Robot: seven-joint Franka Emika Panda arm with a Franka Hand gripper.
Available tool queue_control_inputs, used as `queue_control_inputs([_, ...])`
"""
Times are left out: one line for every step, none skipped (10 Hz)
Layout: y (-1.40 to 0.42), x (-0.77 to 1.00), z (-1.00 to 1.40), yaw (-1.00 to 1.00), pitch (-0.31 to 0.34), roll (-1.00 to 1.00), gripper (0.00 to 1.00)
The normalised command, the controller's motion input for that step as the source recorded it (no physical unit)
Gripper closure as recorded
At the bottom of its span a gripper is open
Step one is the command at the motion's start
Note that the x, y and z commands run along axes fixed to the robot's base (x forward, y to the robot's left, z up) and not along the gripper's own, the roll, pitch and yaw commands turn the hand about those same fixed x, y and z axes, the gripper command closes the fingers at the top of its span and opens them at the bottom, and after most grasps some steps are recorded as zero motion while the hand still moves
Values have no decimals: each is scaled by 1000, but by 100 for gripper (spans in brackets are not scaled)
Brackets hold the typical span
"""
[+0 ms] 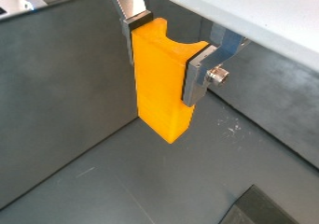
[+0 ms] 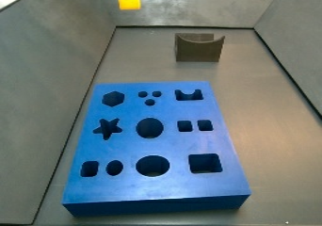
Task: Pick up the arch object. Move up. Place the arch object on the fixture. Regrasp the arch object. Rotate the arch object. Move to above the board. Insert the arch object.
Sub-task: Rotate the arch object.
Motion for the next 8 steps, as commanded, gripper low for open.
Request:
queue_control_inputs([5,15,-1000,35,-27,-5,100])
queue_control_inputs([6,16,-1000,25,-36,-8,100])
queue_control_inputs([7,18,-1000,20,-45,-12,100])
queue_control_inputs([8,19,-1000,18,-47,-15,100])
queue_control_inputs([9,20,-1000,17,-47,-18,100])
queue_control_inputs([10,19,-1000,15,-48,-23,100])
queue_control_inputs([11,20,-1000,16,-49,-27,100])
queue_control_inputs([11,22,-1000,16,-52,-30,100])
